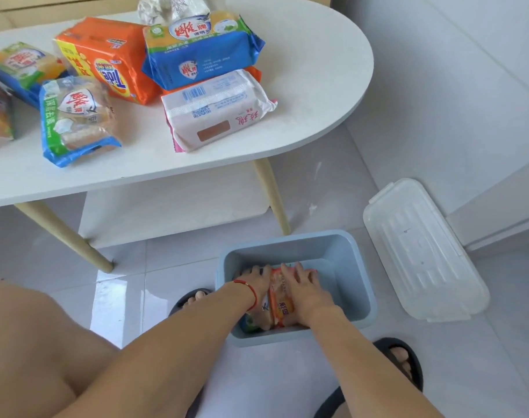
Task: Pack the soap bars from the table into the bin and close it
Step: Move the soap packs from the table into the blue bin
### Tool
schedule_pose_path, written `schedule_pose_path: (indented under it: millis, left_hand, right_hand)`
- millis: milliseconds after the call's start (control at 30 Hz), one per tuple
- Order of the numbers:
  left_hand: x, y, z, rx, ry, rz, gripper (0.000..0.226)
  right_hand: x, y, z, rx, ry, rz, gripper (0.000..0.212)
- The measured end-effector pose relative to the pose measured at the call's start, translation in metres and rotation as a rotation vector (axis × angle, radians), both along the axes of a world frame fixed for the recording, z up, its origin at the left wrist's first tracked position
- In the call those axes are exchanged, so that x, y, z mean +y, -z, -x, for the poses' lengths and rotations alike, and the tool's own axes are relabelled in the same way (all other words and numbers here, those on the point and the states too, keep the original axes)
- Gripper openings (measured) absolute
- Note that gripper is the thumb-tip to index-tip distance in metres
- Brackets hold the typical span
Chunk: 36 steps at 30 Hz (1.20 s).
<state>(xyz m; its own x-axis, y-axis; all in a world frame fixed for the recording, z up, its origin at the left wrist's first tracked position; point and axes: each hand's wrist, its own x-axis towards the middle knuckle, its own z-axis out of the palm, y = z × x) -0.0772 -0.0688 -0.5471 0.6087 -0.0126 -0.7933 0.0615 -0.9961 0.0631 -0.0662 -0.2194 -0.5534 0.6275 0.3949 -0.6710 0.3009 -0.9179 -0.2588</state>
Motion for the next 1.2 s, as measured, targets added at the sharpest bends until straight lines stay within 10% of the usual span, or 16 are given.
schedule_pose_path:
  millis: [300, 433, 600, 833, 1067, 1200]
  left_hand:
    - [0.010, 0.000, -0.001, 0.020, 0.006, 0.075, 0.129]
    - [-0.005, -0.032, -0.008, 0.042, 0.000, 0.024, 0.095]
    - [-0.003, -0.100, -0.004, -0.317, 0.052, 0.224, 0.030]
    - [0.036, -0.221, 0.018, -0.914, 0.131, 0.478, 0.028]
    - [0.116, -0.319, 0.017, -1.303, 0.175, 0.398, 0.022]
    - [0.135, -0.329, -0.015, -1.342, -0.067, 0.307, 0.029]
  right_hand:
    - [0.003, 0.002, 0.000, -0.002, -0.001, -0.027, 0.128]
    - [0.000, -0.011, -0.007, 0.113, 0.067, -0.057, 0.126]
    - [-0.008, -0.071, -0.023, 0.089, 0.107, -0.143, 0.042]
    - [0.013, -0.215, -0.028, 0.129, 0.253, -0.649, 0.028]
    - [0.062, -0.306, -0.043, -0.517, 0.298, -1.064, 0.013]
    - [0.103, -0.314, -0.069, -0.724, 0.083, -0.652, 0.055]
